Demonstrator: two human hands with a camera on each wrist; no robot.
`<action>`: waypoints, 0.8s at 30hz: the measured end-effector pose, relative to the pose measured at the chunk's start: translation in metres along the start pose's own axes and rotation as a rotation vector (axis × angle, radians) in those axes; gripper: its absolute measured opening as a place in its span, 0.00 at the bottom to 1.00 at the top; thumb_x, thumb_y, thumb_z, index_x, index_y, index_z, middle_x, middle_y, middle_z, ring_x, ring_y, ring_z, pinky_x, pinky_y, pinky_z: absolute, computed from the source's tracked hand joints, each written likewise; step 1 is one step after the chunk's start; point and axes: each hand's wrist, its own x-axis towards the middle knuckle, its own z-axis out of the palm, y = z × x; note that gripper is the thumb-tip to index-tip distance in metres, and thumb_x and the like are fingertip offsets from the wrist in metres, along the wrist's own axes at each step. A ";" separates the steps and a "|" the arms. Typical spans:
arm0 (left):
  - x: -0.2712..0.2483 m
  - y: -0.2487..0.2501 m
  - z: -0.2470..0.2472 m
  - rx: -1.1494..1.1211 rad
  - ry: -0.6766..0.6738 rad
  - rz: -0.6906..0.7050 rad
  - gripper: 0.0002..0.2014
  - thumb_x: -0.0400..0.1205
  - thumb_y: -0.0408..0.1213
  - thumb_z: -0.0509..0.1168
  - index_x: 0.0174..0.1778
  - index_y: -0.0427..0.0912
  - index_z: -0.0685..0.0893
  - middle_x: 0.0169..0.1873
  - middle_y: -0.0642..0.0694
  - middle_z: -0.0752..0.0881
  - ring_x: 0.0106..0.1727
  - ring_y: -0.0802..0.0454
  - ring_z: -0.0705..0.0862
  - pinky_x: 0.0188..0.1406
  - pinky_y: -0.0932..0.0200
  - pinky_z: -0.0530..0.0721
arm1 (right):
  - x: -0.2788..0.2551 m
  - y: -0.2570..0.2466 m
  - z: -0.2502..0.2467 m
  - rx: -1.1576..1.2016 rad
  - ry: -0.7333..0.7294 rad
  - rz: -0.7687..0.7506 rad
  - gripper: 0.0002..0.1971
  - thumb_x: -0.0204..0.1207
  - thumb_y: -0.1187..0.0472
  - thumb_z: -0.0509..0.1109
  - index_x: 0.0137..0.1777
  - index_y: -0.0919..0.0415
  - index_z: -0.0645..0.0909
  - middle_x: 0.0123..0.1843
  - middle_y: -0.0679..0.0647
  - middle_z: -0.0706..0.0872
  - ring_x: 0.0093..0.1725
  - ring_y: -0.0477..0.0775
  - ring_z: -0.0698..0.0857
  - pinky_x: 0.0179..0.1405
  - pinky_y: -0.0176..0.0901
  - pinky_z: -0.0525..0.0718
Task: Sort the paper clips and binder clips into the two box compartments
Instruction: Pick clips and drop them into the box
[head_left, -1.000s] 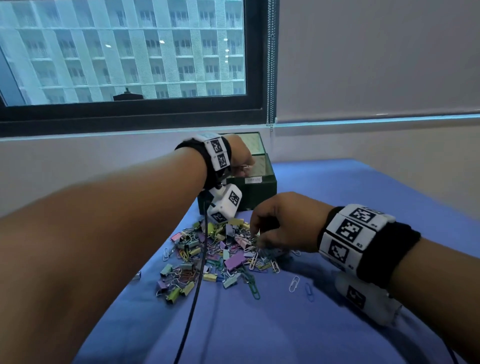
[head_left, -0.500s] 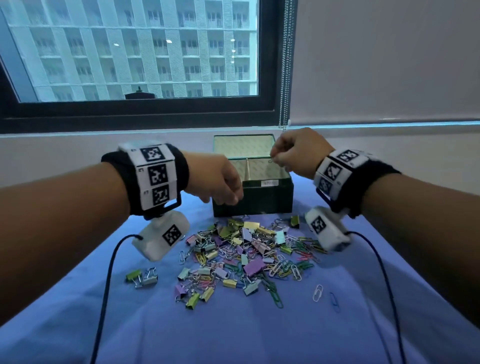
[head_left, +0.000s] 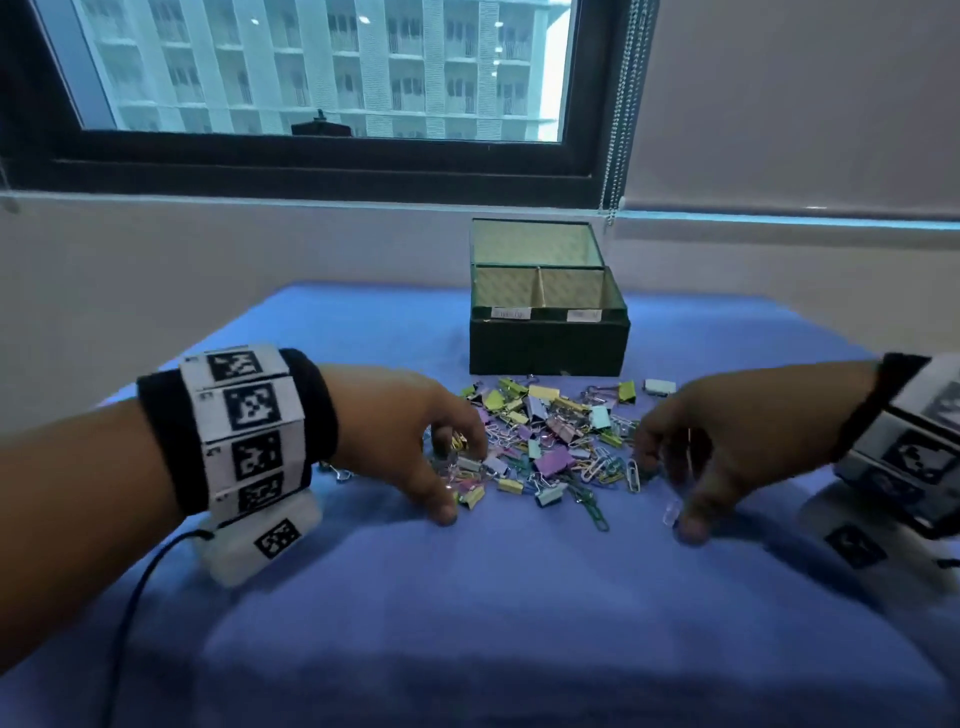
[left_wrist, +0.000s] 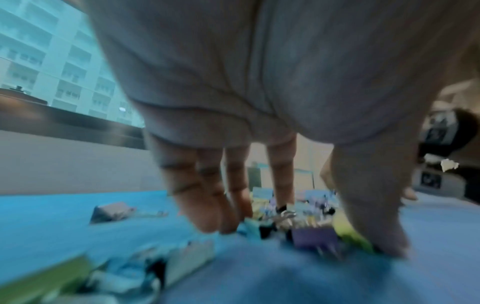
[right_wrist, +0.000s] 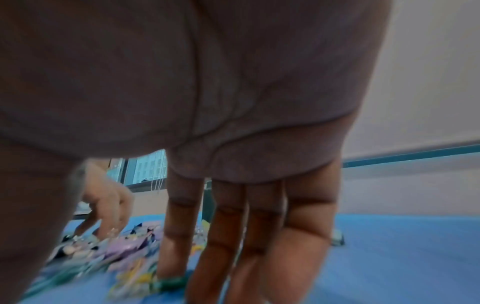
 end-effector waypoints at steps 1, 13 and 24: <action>0.002 0.000 0.003 -0.001 0.037 0.006 0.24 0.68 0.56 0.79 0.60 0.67 0.82 0.49 0.63 0.85 0.49 0.60 0.85 0.39 0.71 0.80 | -0.003 0.002 0.005 0.013 0.007 -0.022 0.26 0.55 0.43 0.86 0.53 0.40 0.83 0.42 0.39 0.88 0.43 0.41 0.87 0.49 0.41 0.85; 0.008 -0.014 0.003 0.018 0.414 -0.029 0.04 0.81 0.47 0.68 0.48 0.54 0.86 0.37 0.63 0.83 0.44 0.57 0.83 0.46 0.60 0.79 | 0.014 0.018 0.023 0.162 0.309 -0.102 0.09 0.66 0.48 0.81 0.40 0.45 0.84 0.35 0.40 0.88 0.33 0.39 0.84 0.40 0.39 0.82; 0.006 -0.012 0.006 -0.023 0.376 0.018 0.09 0.73 0.50 0.77 0.48 0.60 0.89 0.53 0.57 0.80 0.53 0.60 0.80 0.58 0.56 0.80 | 0.016 0.019 0.020 0.223 0.454 -0.149 0.04 0.74 0.55 0.76 0.39 0.45 0.85 0.31 0.44 0.88 0.28 0.45 0.84 0.35 0.40 0.84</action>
